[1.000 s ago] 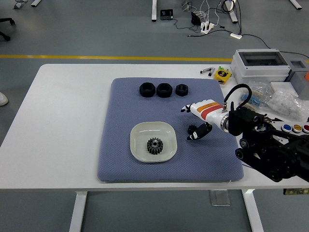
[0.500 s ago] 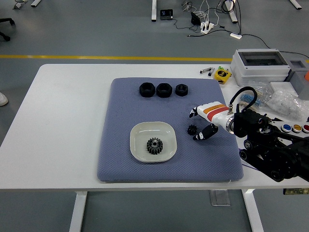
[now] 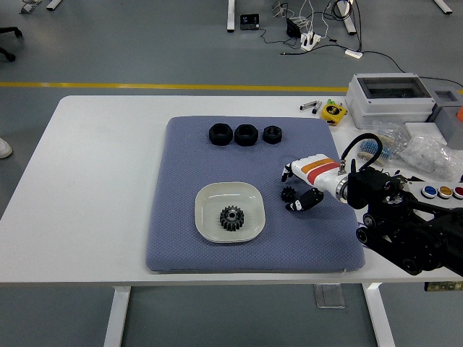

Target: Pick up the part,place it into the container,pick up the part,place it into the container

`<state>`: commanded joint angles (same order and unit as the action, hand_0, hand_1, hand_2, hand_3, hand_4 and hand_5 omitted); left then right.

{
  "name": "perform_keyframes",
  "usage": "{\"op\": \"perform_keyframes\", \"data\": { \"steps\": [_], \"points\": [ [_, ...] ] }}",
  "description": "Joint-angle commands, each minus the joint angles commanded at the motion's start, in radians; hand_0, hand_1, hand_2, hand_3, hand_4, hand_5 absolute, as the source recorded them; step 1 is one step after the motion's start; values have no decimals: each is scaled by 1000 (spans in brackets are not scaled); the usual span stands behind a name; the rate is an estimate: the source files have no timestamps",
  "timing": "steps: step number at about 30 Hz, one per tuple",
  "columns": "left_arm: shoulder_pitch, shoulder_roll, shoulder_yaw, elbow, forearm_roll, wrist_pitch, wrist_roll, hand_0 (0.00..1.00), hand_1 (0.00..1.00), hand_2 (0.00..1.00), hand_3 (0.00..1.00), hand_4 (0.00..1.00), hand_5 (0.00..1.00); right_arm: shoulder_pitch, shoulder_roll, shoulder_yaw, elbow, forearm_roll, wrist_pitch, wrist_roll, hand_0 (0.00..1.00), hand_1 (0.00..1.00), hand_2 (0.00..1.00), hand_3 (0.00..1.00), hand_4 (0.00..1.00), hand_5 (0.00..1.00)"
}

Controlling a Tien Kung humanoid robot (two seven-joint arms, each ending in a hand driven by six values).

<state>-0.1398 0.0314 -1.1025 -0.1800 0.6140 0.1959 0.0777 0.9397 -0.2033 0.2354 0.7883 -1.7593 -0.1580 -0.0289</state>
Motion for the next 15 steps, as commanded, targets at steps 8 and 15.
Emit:
{"op": "perform_keyframes", "data": {
  "steps": [8, 15],
  "points": [
    [-2, 0, 3, 0, -3, -1, 0, 709, 621, 648, 568, 620, 703, -2, 4, -3, -12, -5, -9, 4, 571, 597, 593, 532, 759, 216],
    [-2, 0, 3, 0, -3, -1, 0, 709, 621, 645, 568, 620, 703, -3, 1, -5, -10, -9, -13, 9, 502, 538, 552, 500, 717, 191]
  ]
}}
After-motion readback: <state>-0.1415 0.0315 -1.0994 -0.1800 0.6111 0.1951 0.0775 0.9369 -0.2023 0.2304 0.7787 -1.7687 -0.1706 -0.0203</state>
